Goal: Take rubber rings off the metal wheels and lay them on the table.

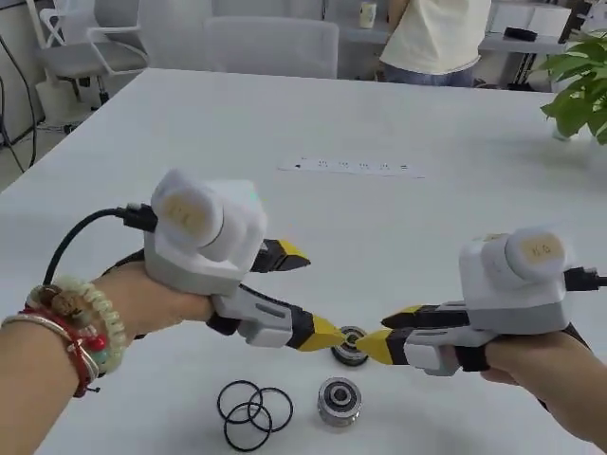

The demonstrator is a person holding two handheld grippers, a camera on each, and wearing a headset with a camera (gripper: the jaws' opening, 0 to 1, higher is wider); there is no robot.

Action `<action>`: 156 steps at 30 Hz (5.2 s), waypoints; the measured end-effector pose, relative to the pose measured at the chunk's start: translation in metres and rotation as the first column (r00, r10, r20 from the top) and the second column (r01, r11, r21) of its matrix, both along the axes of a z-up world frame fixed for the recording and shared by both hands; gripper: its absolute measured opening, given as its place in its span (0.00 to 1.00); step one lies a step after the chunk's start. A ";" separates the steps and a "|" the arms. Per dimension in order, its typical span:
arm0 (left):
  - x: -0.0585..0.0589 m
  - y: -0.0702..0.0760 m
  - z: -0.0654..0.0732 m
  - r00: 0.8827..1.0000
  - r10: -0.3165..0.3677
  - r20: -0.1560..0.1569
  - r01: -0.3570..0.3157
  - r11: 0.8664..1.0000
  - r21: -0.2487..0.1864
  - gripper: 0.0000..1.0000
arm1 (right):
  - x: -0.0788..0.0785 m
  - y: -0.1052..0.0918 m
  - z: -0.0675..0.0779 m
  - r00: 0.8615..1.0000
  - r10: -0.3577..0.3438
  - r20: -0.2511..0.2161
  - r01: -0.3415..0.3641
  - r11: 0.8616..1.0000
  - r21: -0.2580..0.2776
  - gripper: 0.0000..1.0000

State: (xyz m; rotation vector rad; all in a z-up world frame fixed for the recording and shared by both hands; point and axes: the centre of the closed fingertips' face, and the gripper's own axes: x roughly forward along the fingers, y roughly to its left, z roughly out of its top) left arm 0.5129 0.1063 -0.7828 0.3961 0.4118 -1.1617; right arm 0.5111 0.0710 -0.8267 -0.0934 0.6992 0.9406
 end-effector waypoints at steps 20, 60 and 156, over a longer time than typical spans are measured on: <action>0.002 -0.007 -0.027 0.998 0.026 -0.052 -0.028 0.999 -0.026 0.31 | -0.008 0.002 -0.011 0.998 0.059 -0.004 -0.059 0.997 -0.047 0.28; 0.003 -0.031 -0.054 0.996 0.075 -0.047 -0.075 0.997 0.008 0.10 | -0.010 0.003 -0.032 0.996 0.092 0.014 -0.090 0.990 -0.105 0.21; 0.006 -0.022 -0.056 0.994 0.107 -0.035 -0.107 0.994 -0.011 0.07 | 0.002 0.000 -0.017 0.965 -0.168 -0.203 0.193 0.975 0.107 0.00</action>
